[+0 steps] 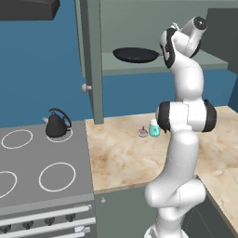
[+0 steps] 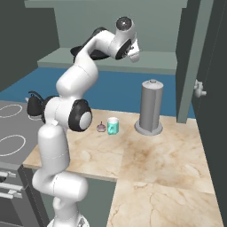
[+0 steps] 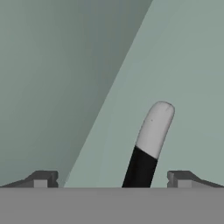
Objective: Pick the pan from the cabinet and place it on the stove. Then turn on the stove burner for the pan.
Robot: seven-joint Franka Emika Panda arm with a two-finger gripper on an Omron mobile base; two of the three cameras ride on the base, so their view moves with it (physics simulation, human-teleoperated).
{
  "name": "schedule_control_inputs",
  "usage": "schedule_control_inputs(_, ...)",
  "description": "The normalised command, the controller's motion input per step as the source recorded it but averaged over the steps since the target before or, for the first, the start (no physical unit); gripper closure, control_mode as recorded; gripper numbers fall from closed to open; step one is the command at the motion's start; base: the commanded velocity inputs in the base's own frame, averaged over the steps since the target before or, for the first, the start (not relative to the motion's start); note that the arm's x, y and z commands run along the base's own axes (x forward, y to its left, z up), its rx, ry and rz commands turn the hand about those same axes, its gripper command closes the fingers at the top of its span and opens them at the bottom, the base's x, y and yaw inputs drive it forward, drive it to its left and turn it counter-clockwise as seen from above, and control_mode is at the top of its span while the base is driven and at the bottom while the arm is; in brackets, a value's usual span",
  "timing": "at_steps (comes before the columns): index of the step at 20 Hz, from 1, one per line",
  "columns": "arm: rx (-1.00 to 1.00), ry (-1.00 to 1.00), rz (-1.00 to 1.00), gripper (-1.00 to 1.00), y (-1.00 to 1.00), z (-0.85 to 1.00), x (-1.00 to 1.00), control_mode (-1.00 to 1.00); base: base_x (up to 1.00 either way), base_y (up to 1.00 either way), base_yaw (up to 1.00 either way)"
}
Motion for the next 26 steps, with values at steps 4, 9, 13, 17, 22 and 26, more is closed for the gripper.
schedule_control_inputs(4, 0.0, -0.02, -0.04, -1.0, 0.19, -0.45, 0.42, -1.0, 0.0, 0.0, 0.0)
schedule_control_inputs(9, 0.01, -0.03, -0.01, -1.0, 0.22, -0.43, 0.44, -1.0, 0.0, 0.0, 0.0)
schedule_control_inputs(13, 0.05, -0.01, 0.0, -1.0, 0.23, -0.36, 0.39, -1.0, 0.0, 0.0, 0.0)
schedule_control_inputs(17, 0.05, -0.02, 0.0, -1.0, 0.21, -0.34, 0.33, -1.0, 0.0, 0.0, 0.0)
schedule_control_inputs(22, 0.03, -0.03, 0.0, 1.0, 0.19, -0.39, 0.3, -1.0, 0.0, 0.0, 0.0)
schedule_control_inputs(26, 0.04, -0.09, 0.0, 1.0, 0.1, -0.33, 0.26, -1.0, 0.0, 0.0, 0.0)
